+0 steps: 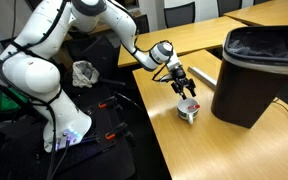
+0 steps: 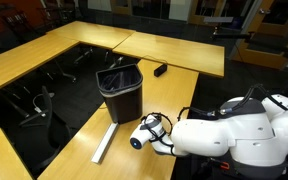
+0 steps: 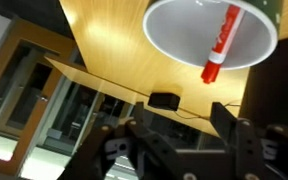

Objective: Put the red marker inside the white and green mug

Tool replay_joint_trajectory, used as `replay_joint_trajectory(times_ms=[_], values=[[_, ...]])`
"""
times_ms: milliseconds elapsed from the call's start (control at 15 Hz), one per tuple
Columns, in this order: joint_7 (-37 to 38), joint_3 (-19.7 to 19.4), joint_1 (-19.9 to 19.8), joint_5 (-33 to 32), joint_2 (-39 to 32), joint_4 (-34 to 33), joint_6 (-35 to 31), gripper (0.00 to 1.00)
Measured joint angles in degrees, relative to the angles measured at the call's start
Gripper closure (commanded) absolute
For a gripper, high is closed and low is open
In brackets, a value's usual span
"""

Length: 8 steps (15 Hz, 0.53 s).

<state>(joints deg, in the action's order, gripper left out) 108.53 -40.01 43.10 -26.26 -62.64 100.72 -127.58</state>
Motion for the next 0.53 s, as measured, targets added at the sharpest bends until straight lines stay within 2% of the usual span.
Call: replay_joint_trajectory(times_ms=[267,533], values=[[0.0,0.3,0.0,-3.1,4.5,0.4,2.2,0.0],[-0.4,3.2,-1.0,-5.5,11.1,2.4,6.1,0.0]])
